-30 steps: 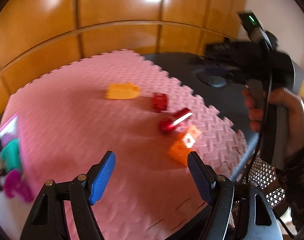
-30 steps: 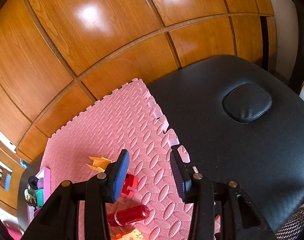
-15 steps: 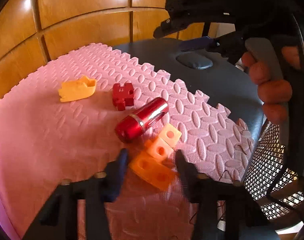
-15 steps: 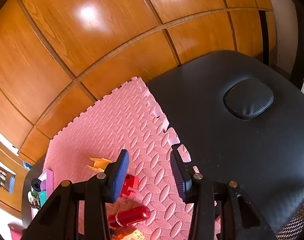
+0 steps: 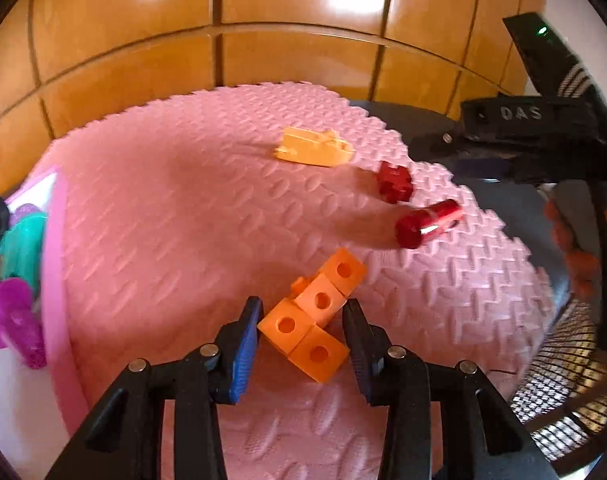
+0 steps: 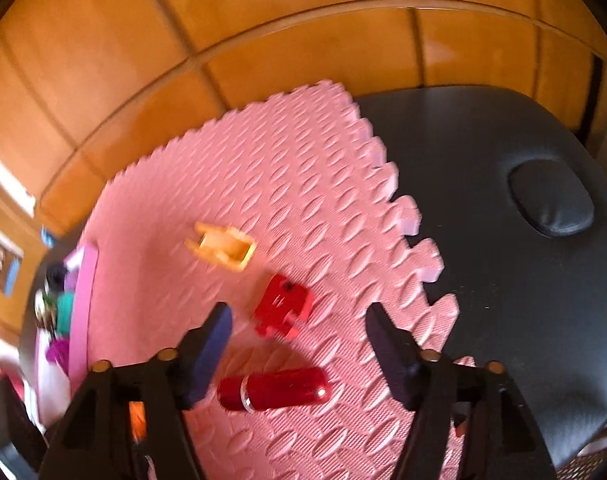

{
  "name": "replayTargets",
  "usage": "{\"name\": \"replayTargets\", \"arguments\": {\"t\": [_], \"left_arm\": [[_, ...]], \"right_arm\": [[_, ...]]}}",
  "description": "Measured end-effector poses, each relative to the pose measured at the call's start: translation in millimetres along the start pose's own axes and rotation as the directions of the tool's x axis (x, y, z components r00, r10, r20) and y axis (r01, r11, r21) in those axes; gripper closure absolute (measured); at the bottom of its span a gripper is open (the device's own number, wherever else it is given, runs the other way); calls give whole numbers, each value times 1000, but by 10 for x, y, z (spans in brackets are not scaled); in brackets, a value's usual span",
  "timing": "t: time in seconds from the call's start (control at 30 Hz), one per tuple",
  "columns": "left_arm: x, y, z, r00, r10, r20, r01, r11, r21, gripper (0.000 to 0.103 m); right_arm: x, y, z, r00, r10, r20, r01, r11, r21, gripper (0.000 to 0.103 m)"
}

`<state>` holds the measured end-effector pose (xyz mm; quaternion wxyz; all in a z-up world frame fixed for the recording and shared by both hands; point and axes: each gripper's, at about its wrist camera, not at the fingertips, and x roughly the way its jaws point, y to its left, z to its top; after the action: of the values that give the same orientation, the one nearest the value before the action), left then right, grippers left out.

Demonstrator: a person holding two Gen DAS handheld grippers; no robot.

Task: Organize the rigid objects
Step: 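Grasp the orange cube cluster with the left gripper, then grasp the red cylinder with the right gripper while the left gripper holds the cubes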

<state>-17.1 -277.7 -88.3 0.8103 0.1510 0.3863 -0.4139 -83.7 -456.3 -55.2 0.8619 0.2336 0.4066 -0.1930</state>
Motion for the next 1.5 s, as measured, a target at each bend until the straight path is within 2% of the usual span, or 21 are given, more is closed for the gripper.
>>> {"name": "replayTargets", "arguments": {"t": [0.2, 0.43, 0.63, 1.03, 1.07, 1.2, 1.5], "left_arm": [[4, 32, -37, 999, 9, 37, -9, 1000, 2, 61], [17, 19, -34, 999, 5, 46, -5, 1000, -3, 61], [9, 22, -41, 999, 5, 50, -5, 1000, -6, 61], [5, 20, -46, 999, 8, 54, -8, 1000, -11, 61], [4, 21, -46, 998, 9, 54, -8, 1000, -11, 61], [3, 21, -46, 998, 11, 57, -10, 1000, -15, 61], [2, 22, -50, 998, 12, 61, -11, 1000, -18, 61]], "right_arm": [[94, 77, -68, 998, -26, -61, 23, 998, -60, 20], [167, 268, -176, 990, -101, -100, 80, 978, -194, 18], [208, 364, -236, 984, -142, -107, 110, 959, -263, 18], [351, 401, -315, 965, -218, -142, 163, 932, -324, 19], [364, 400, -322, 964, -221, -147, 163, 930, -329, 27], [367, 420, -340, 964, -230, -133, 171, 922, -348, 27], [370, 399, -320, 965, -217, -144, 161, 933, -322, 27]]}}
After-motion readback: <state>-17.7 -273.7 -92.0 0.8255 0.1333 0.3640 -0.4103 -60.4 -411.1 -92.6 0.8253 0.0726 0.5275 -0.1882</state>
